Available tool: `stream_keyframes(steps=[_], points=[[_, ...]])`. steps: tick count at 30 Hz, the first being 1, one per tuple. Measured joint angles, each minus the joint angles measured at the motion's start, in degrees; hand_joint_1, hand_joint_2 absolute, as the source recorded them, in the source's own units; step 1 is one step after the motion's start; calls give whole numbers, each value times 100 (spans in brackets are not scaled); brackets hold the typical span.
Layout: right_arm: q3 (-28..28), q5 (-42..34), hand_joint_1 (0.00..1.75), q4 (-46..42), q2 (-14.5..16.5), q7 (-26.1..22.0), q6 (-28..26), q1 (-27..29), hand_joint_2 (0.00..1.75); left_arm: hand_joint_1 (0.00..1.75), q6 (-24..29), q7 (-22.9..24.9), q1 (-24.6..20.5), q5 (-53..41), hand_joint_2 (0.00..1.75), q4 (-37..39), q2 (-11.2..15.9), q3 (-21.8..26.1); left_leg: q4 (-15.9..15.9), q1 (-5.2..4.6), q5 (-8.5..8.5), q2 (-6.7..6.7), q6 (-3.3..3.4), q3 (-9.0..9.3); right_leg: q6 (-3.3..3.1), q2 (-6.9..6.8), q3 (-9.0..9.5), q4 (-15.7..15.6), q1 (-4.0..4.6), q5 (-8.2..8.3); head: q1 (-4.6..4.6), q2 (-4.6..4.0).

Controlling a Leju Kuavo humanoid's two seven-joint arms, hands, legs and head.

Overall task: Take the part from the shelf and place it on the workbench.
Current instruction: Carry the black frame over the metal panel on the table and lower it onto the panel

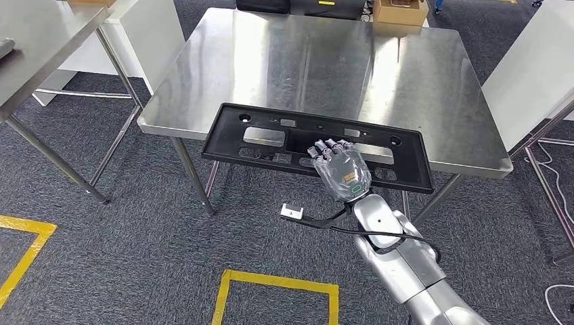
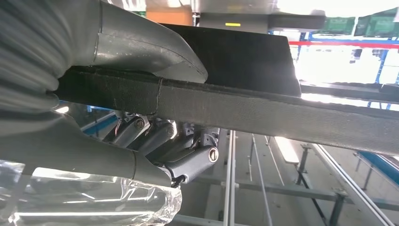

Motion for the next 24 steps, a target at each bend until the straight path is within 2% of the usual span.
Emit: stream_keyframes(steps=[2,4,7,8,9,10,12,13,14,17,19,20,21,22,24], points=[[39,0,175,-1,11,-13,-1,-32,175,0,-3,-2,-1,1,175,0,3,1,-35,18,18,9,55,17,48,-5,-14,1,-1,-6,-1,0],[82,-2,175,0,15,-31,-3,-87,175,0,-2,-12,-4,6,175,0,3,2,-90,63,53,30,119,46,58,-31,-142,259,5,-155,8,0],[143,-5,175,15,12,-46,-9,-141,175,0,-2,-22,-6,20,175,0,1,3,-105,89,68,53,146,46,34,-55,-651,1359,-6,-643,19,0],[161,-6,175,29,9,-51,-14,-144,175,0,-3,-22,-5,27,175,0,1,4,-103,91,67,55,143,43,49,-56,-774,1630,-11,-731,18,0],[179,-7,175,44,6,-56,-19,-147,175,0,-3,-22,-4,34,175,0,1,5,-100,97,65,55,136,42,81,-59,-791,1693,-16,-733,19,0],[199,-8,175,57,3,-61,-22,-153,175,0,-4,-22,-4,41,175,0,0,6,-96,105,60,55,124,46,124,-67,-686,1506,-27,-644,19,0],[237,-10,175,71,2,-68,-24,-184,175,0,-5,-21,-4,51,175,0,-3,7,-85,122,41,54,76,60,204,-115,-253,682,-58,-353,23,0],[250,-10,175,73,2,-71,-23,-200,175,0,-6,-20,-4,54,175,0,-4,7,-81,124,33,54,52,66,225,-144,-75,332,-71,-246,25,0],[258,-11,175,74,3,-74,-23,-211,175,0,-6,-20,-4,56,175,0,-4,7,-79,123,27,54,35,69,231,-168,30,121,-80,-190,27,0],[263,-11,175,75,3,-75,-23,-220,175,0,-6,-20,-4,57,175,0,-3,7,-76,115,22,56,22,68,222,-185,57,45,-80,-184,30,0],[275,-14,175,82,13,-81,-23,-238,175,0,-5,-19,-5,60,175,0,-3,7,-68,96,15,57,-19,60,150,-158,73,42,-41,-173,20,0],[289,-18,175,94,17,-88,-22,-251,175,0,-3,-18,-4,63,175,0,-2,7,-69,96,11,59,-53,59,88,-139,82,43,-22,-165,15,0],[308,-26,175,110,34,-98,-21,-277,175,0,1,-16,-4,70,175,0,-2,8,65,110,-76,58,-109,-1,-10,-115,103,38,-15,-160,0,0],[324,-34,175,128,51,-109,-20,-302,175,0,6,-15,-4,79,175,0,-2,8,325,129,-218,57,-158,-123,-87,-106,114,34,-19,-166,-11,0],[361,-47,175,165,91,-130,-16,-341,175,0,13,-10,-1,98,175,0,-4,9,1142,161,-592,54,-241,-538,-203,-94,150,24,-26,-186,-33,0]])
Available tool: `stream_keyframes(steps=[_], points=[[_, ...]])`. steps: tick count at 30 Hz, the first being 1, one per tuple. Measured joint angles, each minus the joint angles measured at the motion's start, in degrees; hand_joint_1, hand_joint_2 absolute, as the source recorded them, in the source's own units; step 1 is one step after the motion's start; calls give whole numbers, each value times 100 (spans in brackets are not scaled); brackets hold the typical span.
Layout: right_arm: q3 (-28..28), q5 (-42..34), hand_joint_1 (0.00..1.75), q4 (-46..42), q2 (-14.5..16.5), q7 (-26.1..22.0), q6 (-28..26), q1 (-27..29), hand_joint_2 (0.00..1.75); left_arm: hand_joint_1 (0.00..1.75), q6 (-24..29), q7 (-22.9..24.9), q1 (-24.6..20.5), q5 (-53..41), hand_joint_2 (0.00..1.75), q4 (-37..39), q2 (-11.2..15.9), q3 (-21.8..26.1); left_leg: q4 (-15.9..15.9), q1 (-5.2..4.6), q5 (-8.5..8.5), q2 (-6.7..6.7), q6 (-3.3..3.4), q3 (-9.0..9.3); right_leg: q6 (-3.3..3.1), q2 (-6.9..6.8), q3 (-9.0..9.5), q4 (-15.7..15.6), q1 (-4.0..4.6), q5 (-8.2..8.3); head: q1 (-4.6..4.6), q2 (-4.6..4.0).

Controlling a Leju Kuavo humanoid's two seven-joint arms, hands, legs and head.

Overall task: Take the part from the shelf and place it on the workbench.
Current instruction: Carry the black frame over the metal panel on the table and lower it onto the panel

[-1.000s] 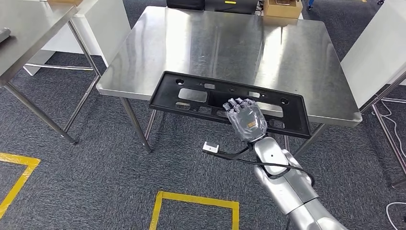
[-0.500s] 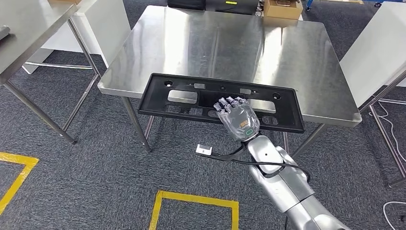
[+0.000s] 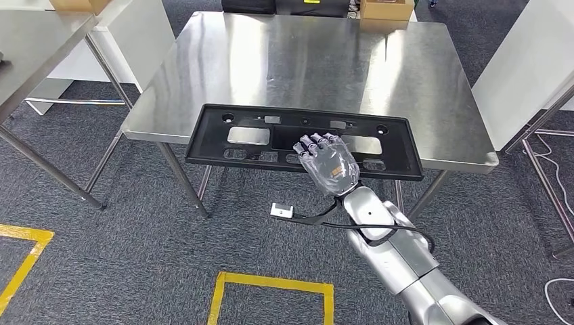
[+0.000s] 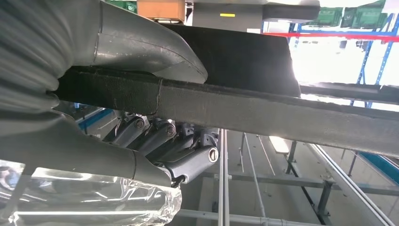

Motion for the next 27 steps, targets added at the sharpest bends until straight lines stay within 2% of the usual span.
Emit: stream_keyframes(steps=[1,2,3,5,6,7,8,11,13,15,16,17,18,19,20,21,22,23,25,27], points=[[17,-1,175,16,8,-6,2,-2,175,0,1,3,3,5,175,0,-1,0,312,1,-86,0,-11,-186,-14,1,10,1,10,-11,0,0],[35,-1,175,32,13,-9,3,0,175,0,2,5,5,11,175,0,-1,0,431,2,-59,0,-12,-286,-26,5,23,2,19,-21,-1,0],[51,-2,175,45,20,-10,5,1,175,0,7,7,7,16,175,0,-2,0,320,3,82,0,-1,-272,-34,13,42,3,27,-34,-1,0],[73,-3,175,60,44,-11,7,-7,175,0,24,9,8,27,175,1,-1,0,-423,1,527,-7,53,36,-35,36,89,2,39,-65,-1,0],[80,-4,175,63,56,-11,8,-17,175,0,36,11,6,29,175,1,1,0,-796,-9,679,-14,80,210,-21,47,101,5,59,-84,3,0],[87,-4,175,66,64,-11,9,-27,175,0,44,13,3,30,175,1,2,0,-1047,-22,756,-20,102,329,-2,55,104,7,72,-99,3,0],[96,-4,175,72,69,-11,9,-33,175,0,51,15,1,31,175,1,3,1,-1165,-39,760,-26,121,384,22,60,101,6,80,-112,4,0],[123,-4,175,87,69,-11,10,-46,175,0,54,18,2,31,175,0,-5,7,-1240,-44,755,-24,186,433,101,54,82,16,91,-153,6,0],[134,-8,175,94,67,-11,10,-66,175,0,55,17,1,31,175,0,-17,14,-1316,-12,772,-14,248,502,117,38,-98,364,102,-310,16,0],[150,-11,175,110,59,-11,16,-75,175,0,57,17,-1,33,175,0,-27,20,-1328,-9,754,-9,285,532,104,30,-508,1119,82,-573,21,0],[160,-11,175,122,52,-11,21,-70,175,0,62,19,1,36,175,0,-33,22,-1327,-9,742,-12,290,541,114,30,-718,1465,73,-661,19,0],[169,-11,175,136,45,-11,26,-61,175,0,70,21,3,40,175,0,-38,24,-1325,-8,726,-17,289,554,144,29,-851,1643,60,-668,19,0],[176,-12,175,147,38,-11,30,-55,175,0,81,23,5,45,175,0,-45,27,-1323,-6,708,-24,280,572,190,26,-870,1595,47,-581,21,0],[181,-12,175,153,34,-11,32,-52,175,0,90,25,6,51,175,0,-54,29,-1322,-3,686,-31,264,602,244,17,-766,1310,27,-410,21,0],[184,-12,175,156,33,-11,34,-54,175,0,96,26,6,57,175,0,-63,31,-1318,-1,658,-35,239,634,295,-5,-576,870,7,-197,24,0],[187,-13,175,157,33,-11,39,-59,175,0,99,27,5,62,175,0,-70,33,-1306,-12,624,-37,207,661,318,-28,-382,461,3,-27,30,0],[193,-13,175,158,37,-11,48,-65,175,0,99,27,5,66,175,0,-74,35,-1298,-21,592,-35,171,680,307,-43,-239,156,1,87,34,0],[198,-15,175,160,39,-11,62,-70,175,0,102,29,5,70,175,0,-76,37,-1291,-30,564,-31,137,688,270,-51,-163,0,12,132,35,0],[209,-26,175,161,41,-11,97,-76,175,0,108,38,5,80,175,0,-78,42,-1293,-20,525,-19,76,701,166,-29,-141,-30,29,117,32,0],[211,-40,175,159,46,-11,122,-79,175,0,116,47,4,88,175,0,-82,45,-1193,15,445,-12,18,663,76,-10,-98,-42,7,101,19,0]])
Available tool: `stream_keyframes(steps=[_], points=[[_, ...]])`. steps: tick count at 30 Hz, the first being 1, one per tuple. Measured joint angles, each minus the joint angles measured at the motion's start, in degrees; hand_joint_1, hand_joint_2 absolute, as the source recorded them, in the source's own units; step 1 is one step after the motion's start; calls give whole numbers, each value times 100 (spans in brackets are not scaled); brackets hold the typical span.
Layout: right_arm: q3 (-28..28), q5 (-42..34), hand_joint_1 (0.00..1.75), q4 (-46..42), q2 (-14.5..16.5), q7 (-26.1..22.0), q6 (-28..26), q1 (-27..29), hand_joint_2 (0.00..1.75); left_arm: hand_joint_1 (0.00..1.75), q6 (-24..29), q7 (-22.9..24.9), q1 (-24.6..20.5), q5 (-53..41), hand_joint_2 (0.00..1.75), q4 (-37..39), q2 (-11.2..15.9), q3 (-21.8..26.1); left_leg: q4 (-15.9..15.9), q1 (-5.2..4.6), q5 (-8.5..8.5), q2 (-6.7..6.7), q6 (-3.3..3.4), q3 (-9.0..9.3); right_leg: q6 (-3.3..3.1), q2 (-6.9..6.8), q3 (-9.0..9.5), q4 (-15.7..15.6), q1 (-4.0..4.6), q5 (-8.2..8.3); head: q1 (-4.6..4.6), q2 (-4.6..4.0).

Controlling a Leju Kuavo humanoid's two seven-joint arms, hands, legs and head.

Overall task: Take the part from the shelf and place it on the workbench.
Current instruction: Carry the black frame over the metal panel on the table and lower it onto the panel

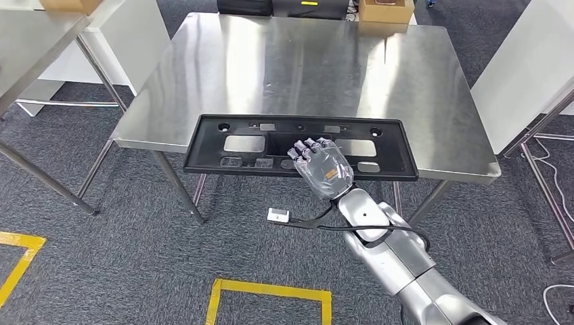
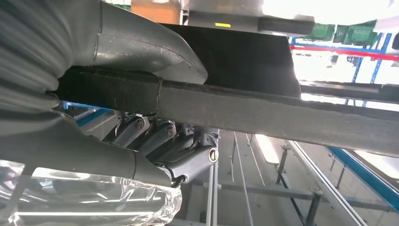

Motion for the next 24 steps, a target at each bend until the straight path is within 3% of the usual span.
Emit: stream_keyframes(steps=[2,4,5,6,7,9,11,14,16,19,21,22,24], points=[[6,-20,175,1,13,-1,12,0,175,0,23,5,-1,7,175,0,-7,1,539,21,-252,0,-54,-261,-87,8,66,-11,-18,-34,-24,0],[24,-41,175,15,19,-3,18,17,175,0,56,12,7,21,175,0,-14,3,1331,26,-516,0,-88,-712,-146,10,119,-10,1,-82,-39,0],[34,-48,175,27,19,-4,19,34,175,0,68,17,12,31,175,0,-16,5,1563,27,-532,0,-93,-888,-160,16,145,-9,12,-107,-41,0],[46,-53,175,39,19,-4,18,55,175,0,80,21,17,40,175,0,-18,7,1580,28,-430,0,-83,-966,-163,25,179,-9,22,-137,-41,0],[59,-57,175,49,20,-4,17,74,175,0,91,25,20,50,175,0,-19,10,1364,26,-228,0,-58,-923,-156,38,222,-9,32,-171,-41,0],[84,-59,175,62,22,-1,12,95,175,0,108,30,22,63,175,0,-18,26,582,6,236,-8,38,-616,-134,60,310,-12,50,-244,-39,0],[99,-57,175,70,25,4,10,97,175,0,119,32,18,71,175,0,-22,49,56,-37,390,-10,120,-358,-86,75,343,-16,73,-301,-38,0],[114,-53,175,80,22,5,7,126,175,0,132,42,24,72,175,0,-49,62,-90,-62,326,-12,198,-238,27,76,356,57,96,-311,-42,0],[120,-50,175,84,20,4,6,128,175,0,147,46,30,78,175,0,-67,73,-146,-37,308,-18,258,-119,71,66,262,313,100,-390,-35,0],[135,-42,175,96,15,-2,6,131,175,0,172,46,23,93,175,0,-82,90,-167,-24,250,-23,305,-30,79,57,-358,1325,66,-711,-21,0],[144,-39,175,112,2,-6,6,183,175,0,178,48,35,99,175,0,-92,96,-166,-22,194,-35,293,18,129,54,-686,1661,46,-768,-19,0],[145,-39,175,118,-4,-7,6,204,175,0,178,49,42,101,175,0,-97,97,-165,-19,163,-41,278,56,187,49,-685,1506,30,-644,-19,0],[145,-39,175,124,-11,-7,6,218,175,0,178,50,49,103,175,0,-112,101,-163,-16,86,-47,226,152,303,14,-428,713,-11,-197,-13,0]])
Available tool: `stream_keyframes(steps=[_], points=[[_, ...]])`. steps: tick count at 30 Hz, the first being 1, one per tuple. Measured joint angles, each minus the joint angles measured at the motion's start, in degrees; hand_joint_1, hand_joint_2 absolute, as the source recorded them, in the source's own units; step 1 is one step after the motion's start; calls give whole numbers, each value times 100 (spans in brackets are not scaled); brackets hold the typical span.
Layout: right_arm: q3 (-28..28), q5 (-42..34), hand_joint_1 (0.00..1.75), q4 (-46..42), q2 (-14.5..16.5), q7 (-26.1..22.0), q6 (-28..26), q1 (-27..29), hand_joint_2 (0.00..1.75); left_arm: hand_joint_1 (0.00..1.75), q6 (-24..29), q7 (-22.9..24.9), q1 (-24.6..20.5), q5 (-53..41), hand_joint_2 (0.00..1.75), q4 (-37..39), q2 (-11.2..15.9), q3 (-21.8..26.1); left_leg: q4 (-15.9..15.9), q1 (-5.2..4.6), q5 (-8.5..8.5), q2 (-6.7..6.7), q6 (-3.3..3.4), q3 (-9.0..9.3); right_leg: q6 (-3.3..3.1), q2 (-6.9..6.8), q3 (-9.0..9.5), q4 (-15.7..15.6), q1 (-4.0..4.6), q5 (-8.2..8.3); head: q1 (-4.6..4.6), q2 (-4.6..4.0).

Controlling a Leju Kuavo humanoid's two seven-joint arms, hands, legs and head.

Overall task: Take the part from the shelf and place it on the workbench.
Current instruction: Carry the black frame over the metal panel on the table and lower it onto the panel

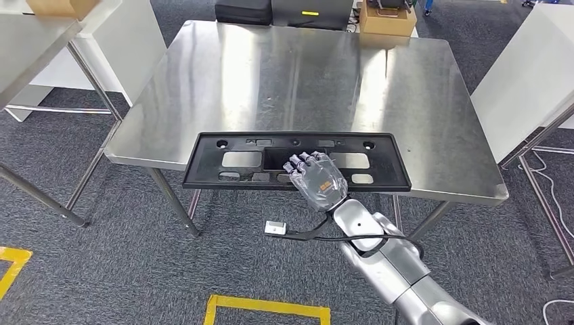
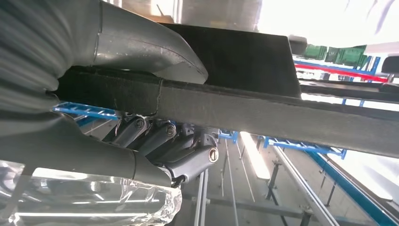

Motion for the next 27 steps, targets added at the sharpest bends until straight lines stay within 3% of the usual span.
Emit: stream_keyframes(steps=[1,2,4,6,8,11,12,13,15,17,19,21,23,25,27], points=[[1,0,175,3,-1,0,0,-2,175,0,0,0,-1,1,175,0,-4,3,4,-4,-40,1,-34,39,-9,-24,128,-368,3,136,4,0],[3,0,175,5,1,0,0,-4,175,0,0,0,-4,3,175,0,-7,7,3,-14,-80,5,-74,60,-56,-41,233,-615,13,225,5,0],[2,1,175,9,-3,2,0,4,175,0,0,4,-6,16,175,0,-7,27,21,-28,-128,15,-141,83,-222,-43,293,-726,41,223,0,0],[-3,7,175,1,-7,4,0,14,175,0,0,10,-4,31,175,0,-6,45,116,-9,-169,28,-197,69,-322,-21,360,-726,15,248,-7,0],[-6,21,175,-13,0,6,2,7,175,0,0,11,-10,35,175,0,-6,49,554,12,-282,35,-252,-163,-403,-8,451,-727,5,208,-21,0],[-3,47,175,-21,3,8,13,31,175,0,0,11,-11,34,175,0,-8,50,1581,15,-647,36,-297,-851,-485,-1,551,-726,42,107,-32,0],[-3,52,175,-21,1,9,16,47,175,0,0,12,-7,33,175,0,-8,50,1702,14,-676,36,-289,-1002,-495,6,592,-726,60,67,-34,0],[-4,56,175,-22,1,10,19,59,175,0,0,13,-4,33,175,0,-7,51,1612,9,-570,36,-263,-1045,-498,16,644,-726,80,26,-33,0],[-5,64,175,-28,4,15,20,69,175,0,0,13,-1,33,175,0,-4,52,908,-19,-46,35,-147,-846,-496,34,760,-732,114,-63,-33,0],[-7,76,175,-36,8,27,20,69,175,0,1,15,-7,29,175,0,4,54,274,-80,271,42,-24,-606,-468,45,842,-749,136,-139,-14,0],[-12,90,175,-46,14,40,20,82,175,0,1,22,-11,25,175,0,2,56,78,-136,253,44,47,-520,-395,51,890,-752,147,-152,-4,0],[-24,99,175,-65,14,47,20,100,175,0,3,30,-4,25,175,0,-7,59,-18,-133,262,36,105,-375,-321,50,915,-694,155,-161,-8,0],[-38,102,175,-80,6,52,20,98,175,0,4,34,-4,25,175,0,-10,64,-80,-97,254,36,146,-218,-303,43,754,-359,148,-274,2,-1],[-44,104,175,-85,-5,55,20,102,175,0,3,35,-16,25,175,0,-20,66,-100,-79,202,31,154,-150,-307,39,306,364,119,-520,7,-1],[-45,107,175,-85,-23,55,20,138,175,0,3,36,-12,25,175,0,-32,67,-96,-69,122,16,132,-80,-260,36,-123,898,84,-689,4,0]])
